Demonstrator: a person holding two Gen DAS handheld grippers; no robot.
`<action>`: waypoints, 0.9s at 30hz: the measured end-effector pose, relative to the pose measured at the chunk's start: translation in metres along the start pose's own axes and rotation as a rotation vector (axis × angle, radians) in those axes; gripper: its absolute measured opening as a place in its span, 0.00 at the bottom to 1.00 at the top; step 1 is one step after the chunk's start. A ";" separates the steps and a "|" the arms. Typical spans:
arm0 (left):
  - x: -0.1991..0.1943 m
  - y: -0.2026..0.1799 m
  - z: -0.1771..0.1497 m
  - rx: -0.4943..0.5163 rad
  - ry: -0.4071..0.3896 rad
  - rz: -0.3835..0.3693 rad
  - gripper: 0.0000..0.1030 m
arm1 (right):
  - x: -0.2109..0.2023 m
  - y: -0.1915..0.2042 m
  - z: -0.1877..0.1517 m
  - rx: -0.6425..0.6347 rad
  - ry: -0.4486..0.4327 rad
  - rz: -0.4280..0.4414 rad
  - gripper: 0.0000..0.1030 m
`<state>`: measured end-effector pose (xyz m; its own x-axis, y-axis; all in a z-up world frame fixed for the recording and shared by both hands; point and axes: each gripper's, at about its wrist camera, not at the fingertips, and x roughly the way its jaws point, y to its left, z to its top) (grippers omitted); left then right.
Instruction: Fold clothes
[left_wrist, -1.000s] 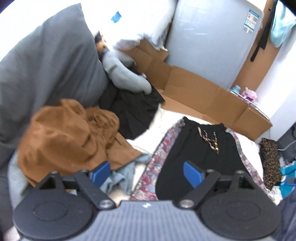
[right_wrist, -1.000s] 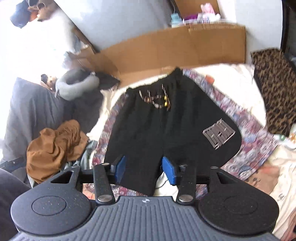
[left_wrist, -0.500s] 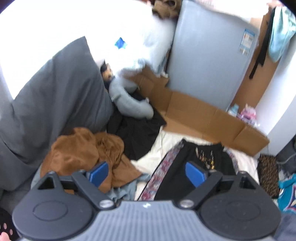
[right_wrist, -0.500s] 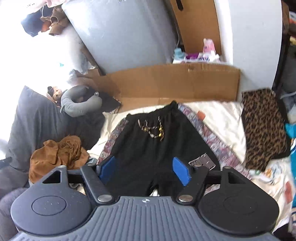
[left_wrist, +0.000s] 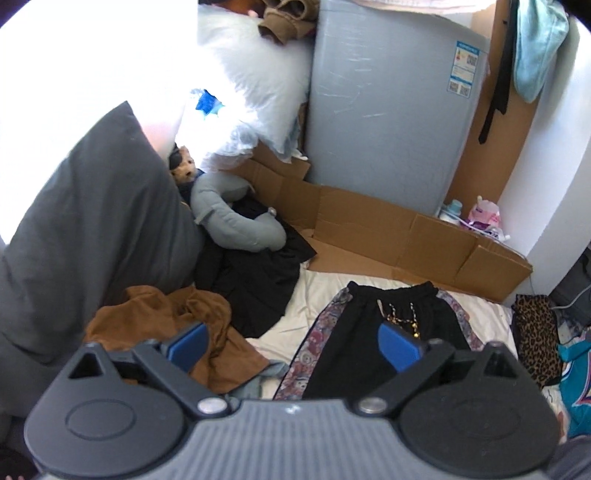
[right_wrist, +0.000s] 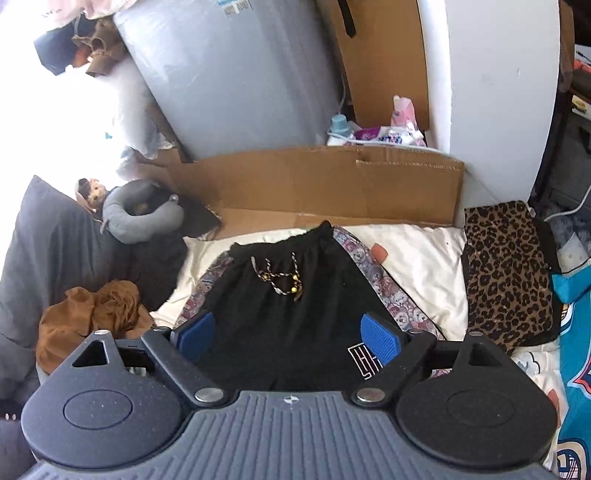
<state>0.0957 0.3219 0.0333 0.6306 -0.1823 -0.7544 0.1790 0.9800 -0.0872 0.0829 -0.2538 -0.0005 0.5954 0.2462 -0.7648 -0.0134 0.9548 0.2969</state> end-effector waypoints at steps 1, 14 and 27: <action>0.008 0.000 0.001 -0.001 0.004 -0.004 0.97 | 0.005 -0.001 0.002 -0.008 0.007 -0.005 0.88; 0.122 -0.038 0.008 0.050 0.077 -0.092 0.97 | 0.100 -0.024 0.027 -0.056 0.157 -0.014 0.88; 0.247 -0.071 -0.001 0.094 0.140 -0.182 0.79 | 0.201 -0.059 0.037 -0.167 0.172 0.035 0.87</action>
<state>0.2376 0.2076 -0.1472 0.4720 -0.3362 -0.8150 0.3537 0.9190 -0.1742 0.2335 -0.2665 -0.1506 0.4468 0.2910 -0.8460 -0.1734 0.9559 0.2372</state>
